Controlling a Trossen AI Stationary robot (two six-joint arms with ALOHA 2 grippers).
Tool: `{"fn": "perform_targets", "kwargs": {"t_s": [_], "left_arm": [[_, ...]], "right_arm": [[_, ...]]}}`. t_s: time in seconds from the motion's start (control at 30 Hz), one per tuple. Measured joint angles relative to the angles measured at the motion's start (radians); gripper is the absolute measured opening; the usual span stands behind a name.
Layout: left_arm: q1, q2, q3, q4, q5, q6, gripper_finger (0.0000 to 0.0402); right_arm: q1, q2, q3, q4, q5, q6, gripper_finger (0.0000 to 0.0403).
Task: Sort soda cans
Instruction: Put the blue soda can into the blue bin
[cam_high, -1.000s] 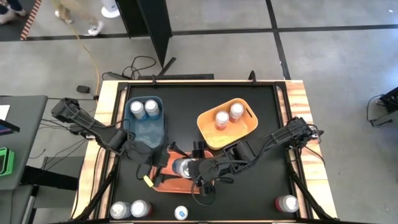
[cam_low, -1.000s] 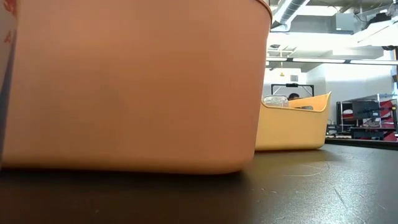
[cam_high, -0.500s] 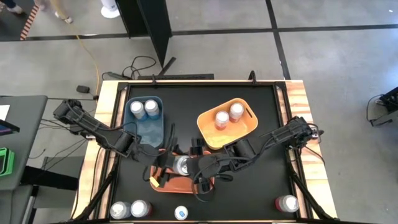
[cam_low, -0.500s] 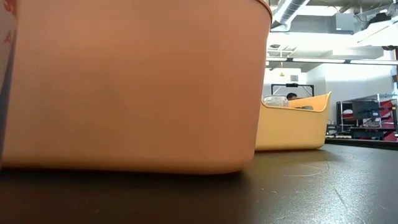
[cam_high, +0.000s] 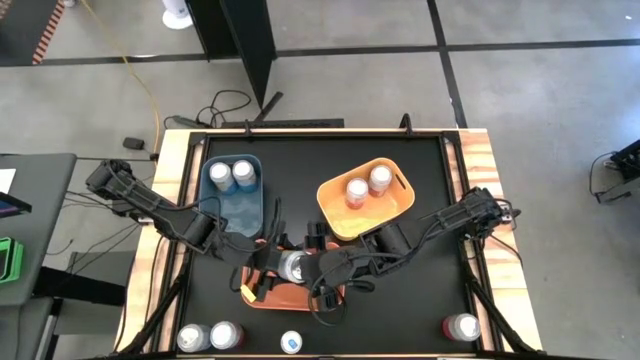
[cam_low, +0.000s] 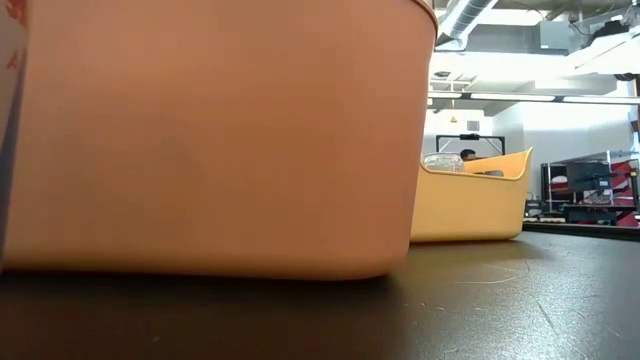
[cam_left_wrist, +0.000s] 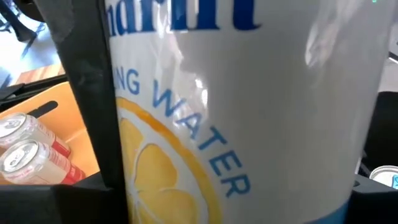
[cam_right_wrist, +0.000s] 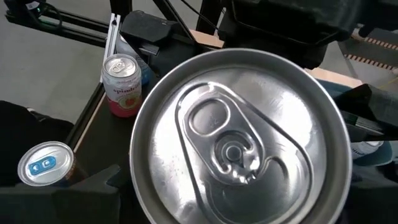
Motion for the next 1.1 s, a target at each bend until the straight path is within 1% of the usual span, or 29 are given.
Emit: {"fn": "perform_targets", "kwargs": {"t_s": [0.1,0.3,0.4,0.53,0.63,0.87,1.03,1.1], "left_arm": [[-0.001,0.000,0.000,0.009,-0.006,0.011,0.0275],[-0.018,0.000,-0.002,0.028,-0.013,0.017,0.0275],[-0.030,0.000,-0.002,0.061,-0.022,0.028,0.0275],[-0.042,-0.006,-0.002,0.068,-0.040,0.048,0.0275],[-0.046,-0.005,-0.002,0.108,-0.045,0.075,0.0275],[-0.052,-0.017,-0.002,0.302,-0.052,0.181,0.0275],[-0.054,-0.033,-0.002,0.504,-0.043,0.246,0.0275],[-0.054,-0.039,-0.002,0.577,-0.014,0.255,0.0275]], "right_arm": [[0.012,0.000,0.000,0.008,0.012,-0.022,0.0329],[0.046,-0.038,0.001,0.009,0.080,-0.041,0.0362],[0.064,-0.064,0.001,0.010,0.103,-0.038,0.0367],[0.098,-0.089,0.001,0.013,0.169,-0.038,0.0367],[0.121,-0.096,0.002,0.042,0.216,-0.040,0.0367],[0.194,-0.091,0.001,0.125,0.329,-0.117,0.0368],[0.260,-0.091,-0.020,0.250,0.433,-0.244,0.0368],[0.286,-0.085,-0.024,0.291,0.482,-0.302,0.0368]]}}
